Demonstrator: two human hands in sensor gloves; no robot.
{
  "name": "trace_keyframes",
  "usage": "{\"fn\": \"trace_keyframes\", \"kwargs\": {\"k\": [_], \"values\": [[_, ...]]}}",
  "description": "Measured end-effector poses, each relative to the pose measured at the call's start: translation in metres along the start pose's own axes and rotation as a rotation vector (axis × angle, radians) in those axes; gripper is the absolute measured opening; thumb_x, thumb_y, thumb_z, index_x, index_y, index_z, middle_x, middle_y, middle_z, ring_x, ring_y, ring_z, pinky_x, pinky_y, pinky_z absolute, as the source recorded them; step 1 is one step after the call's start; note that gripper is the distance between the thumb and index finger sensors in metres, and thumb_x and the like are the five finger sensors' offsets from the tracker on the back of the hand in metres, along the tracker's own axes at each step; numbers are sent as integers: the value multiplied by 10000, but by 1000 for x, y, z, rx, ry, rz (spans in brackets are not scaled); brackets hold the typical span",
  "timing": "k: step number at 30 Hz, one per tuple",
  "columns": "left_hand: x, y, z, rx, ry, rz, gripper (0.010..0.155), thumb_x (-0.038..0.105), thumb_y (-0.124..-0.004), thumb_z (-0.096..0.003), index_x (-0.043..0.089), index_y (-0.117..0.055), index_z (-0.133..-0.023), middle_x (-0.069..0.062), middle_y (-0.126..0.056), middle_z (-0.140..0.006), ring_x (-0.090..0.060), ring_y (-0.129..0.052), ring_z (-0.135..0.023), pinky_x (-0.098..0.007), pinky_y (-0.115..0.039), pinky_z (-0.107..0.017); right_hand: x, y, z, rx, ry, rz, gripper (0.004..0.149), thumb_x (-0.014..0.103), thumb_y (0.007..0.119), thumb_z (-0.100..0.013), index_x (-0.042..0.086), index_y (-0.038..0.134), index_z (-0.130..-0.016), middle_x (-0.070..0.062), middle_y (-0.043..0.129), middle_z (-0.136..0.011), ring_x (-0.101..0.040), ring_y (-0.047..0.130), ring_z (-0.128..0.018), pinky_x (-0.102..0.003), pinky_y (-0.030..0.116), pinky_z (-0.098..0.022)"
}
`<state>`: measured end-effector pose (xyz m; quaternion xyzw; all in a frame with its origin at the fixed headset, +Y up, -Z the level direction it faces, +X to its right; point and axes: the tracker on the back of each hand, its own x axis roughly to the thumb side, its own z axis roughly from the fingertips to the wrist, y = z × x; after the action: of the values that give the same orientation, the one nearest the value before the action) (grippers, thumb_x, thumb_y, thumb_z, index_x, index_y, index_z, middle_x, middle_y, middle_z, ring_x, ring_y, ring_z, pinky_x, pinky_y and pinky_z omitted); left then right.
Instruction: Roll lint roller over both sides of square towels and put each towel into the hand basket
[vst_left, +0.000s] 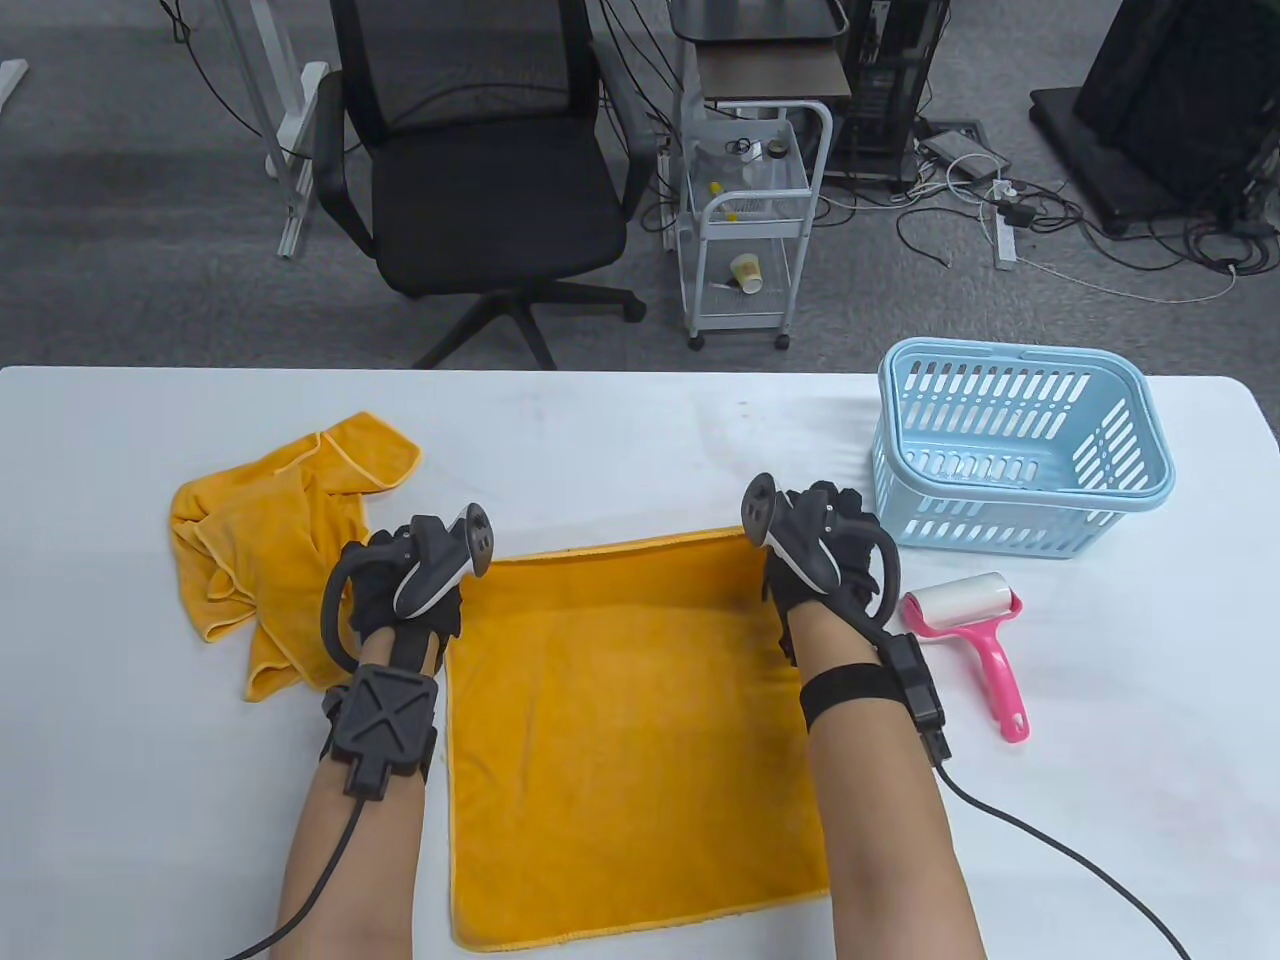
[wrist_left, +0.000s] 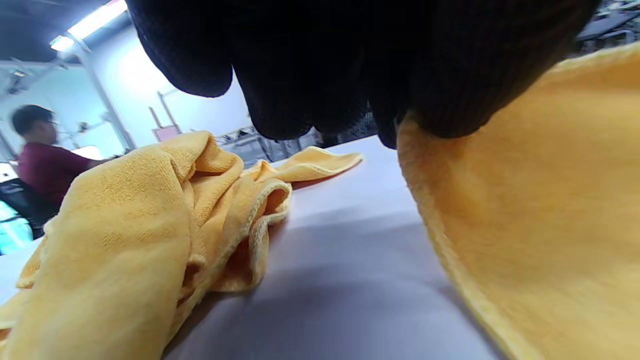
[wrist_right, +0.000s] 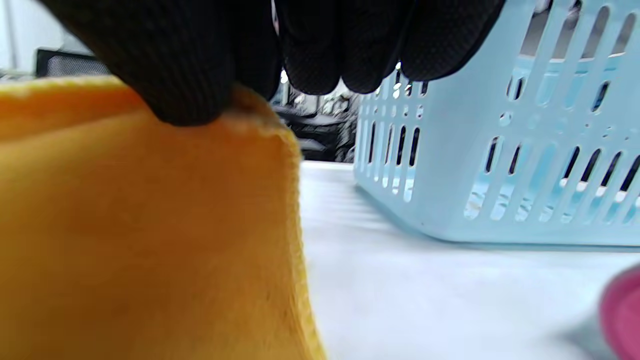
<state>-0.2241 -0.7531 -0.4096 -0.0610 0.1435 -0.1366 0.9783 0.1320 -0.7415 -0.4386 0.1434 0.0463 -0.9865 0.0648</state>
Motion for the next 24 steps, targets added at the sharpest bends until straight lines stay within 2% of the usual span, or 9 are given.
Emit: {"fn": "trace_keyframes", "kwargs": {"k": [3, 7, 12, 15, 18, 21, 24], "values": [[-2, 4, -1, 18, 33, 0, 385, 479, -822, -500, 333, -844, -856, -7, -756, -1097, -343, -862, -955, -616, -644, -731, 2, -2, 1, -25, 18, 7, 569, 483, 745, -520, 161, 632, -976, -127, 576, -1073, -427, 637, -991, -583, 659, -673], [-11, 12, 10, 5, -13, 14, 438, 499, -812, -494, 334, -817, -899, -15, -739, -1109, -350, -841, -972, -621, -634, -734, -1, -14, 8, -43, -54, 42, 562, 497, 749, -511, 171, 671, -963, -123, 611, -1061, -422, 666, -981, -588, 667, -666], [-31, 10, 38, -133, -148, 213, 497, 535, -806, -483, 330, -797, -936, -34, -716, -1126, -374, -813, -991, -636, -611, -735, -28, -40, 22, -20, -134, 44, 657, 572, 797, -468, 181, 680, -984, -130, 635, -1060, -431, 680, -976, -603, 666, -660], [-42, 2, 61, -215, -242, 269, 546, 555, -813, -472, 330, -769, -967, -43, -703, -1137, -386, -805, -997, -641, -606, -735, -59, -51, 31, 0, -117, 71, 753, 628, 821, -432, 179, 654, -1013, -140, 626, -1070, -444, 671, -980, -613, 660, -660], [-49, -12, 88, -279, -348, 272, 622, 583, -823, -451, 337, -710, -1012, -48, -657, -1165, -392, -773, -1021, -644, -599, -741, -106, -57, 39, 24, -50, 82, 896, 714, 834, -373, 153, 614, -1036, -149, 635, -1060, -452, 683, -969, -620, 663, -656], [-46, -25, 110, -348, -418, 246, 716, 611, -836, -430, 343, -624, -1059, -76, -577, -1200, -406, -729, -1048, -657, -581, -745, -142, -53, 45, 71, 19, 99, 979, 750, 835, -350, 125, 580, -1059, -176, 628, -1062, -470, 685, -964, -628, 669, -646], [-36, -45, 123, -374, -462, 194, 828, 648, -839, -400, 364, -487, -1094, -91, -486, -1225, -419, -687, -1069, -666, -570, -746, -176, -38, 51, 158, 99, 115, 1035, 762, 833, -351, 83, 552, -1079, -211, 631, -1060, -503, 695, -952, -640, 682, -629]]}}
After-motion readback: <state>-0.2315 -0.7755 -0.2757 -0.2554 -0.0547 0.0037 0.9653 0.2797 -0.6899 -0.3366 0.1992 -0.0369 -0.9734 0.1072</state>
